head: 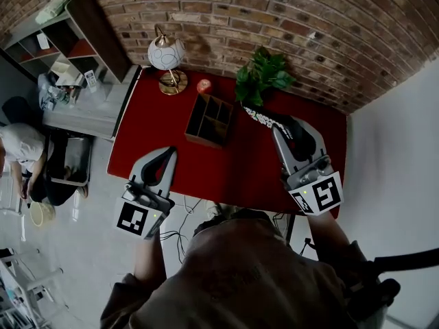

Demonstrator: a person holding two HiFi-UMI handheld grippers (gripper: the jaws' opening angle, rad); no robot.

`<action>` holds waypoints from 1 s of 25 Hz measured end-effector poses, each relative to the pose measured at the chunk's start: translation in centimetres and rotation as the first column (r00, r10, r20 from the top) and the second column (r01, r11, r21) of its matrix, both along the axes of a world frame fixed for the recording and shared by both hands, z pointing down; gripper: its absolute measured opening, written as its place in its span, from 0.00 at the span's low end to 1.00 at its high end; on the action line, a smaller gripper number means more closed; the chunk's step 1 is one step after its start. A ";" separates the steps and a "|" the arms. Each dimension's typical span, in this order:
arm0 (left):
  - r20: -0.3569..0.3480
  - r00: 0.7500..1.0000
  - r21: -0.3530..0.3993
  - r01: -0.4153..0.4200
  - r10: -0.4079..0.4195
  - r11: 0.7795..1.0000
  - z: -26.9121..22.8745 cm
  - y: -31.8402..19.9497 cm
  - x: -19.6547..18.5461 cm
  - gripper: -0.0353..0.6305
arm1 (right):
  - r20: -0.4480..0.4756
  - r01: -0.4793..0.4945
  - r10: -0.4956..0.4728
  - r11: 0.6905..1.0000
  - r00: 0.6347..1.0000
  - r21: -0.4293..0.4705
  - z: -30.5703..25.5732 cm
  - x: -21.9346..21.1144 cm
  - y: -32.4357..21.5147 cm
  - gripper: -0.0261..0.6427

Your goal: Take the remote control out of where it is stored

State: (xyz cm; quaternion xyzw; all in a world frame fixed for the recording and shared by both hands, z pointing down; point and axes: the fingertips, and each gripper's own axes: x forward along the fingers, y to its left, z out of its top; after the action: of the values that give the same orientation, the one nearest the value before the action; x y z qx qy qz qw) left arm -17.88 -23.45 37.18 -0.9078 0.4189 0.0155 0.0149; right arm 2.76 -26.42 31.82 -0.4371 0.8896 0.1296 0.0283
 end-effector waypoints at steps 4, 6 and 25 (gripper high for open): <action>0.008 0.999 -0.007 -0.040 0.040 0.999 0.5 0.1 -0.1 0.05 | -0.008 -0.013 0.013 1.000 1.000 -0.003 0.0 -0.8 0.3 0.21; 0.019 0.998 -0.010 -0.057 0.057 0.998 0.9 0.2 0.2 0.05 | -0.008 -0.019 0.019 1.000 1.000 -0.003 0.1 -0.9 0.5 0.21; 0.022 0.999 -0.008 -0.036 0.036 0.999 0.9 10.6 7.5 0.05 | -0.001 0.048 -0.048 0.998 0.999 0.034 0.3 4.6 11.4 0.21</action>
State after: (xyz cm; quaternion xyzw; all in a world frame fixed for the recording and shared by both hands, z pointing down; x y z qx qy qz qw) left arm -10.42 -12.86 38.03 -0.9154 0.4022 0.0042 0.0160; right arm 7.38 -15.07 32.10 -0.4152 0.8974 0.1440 0.0389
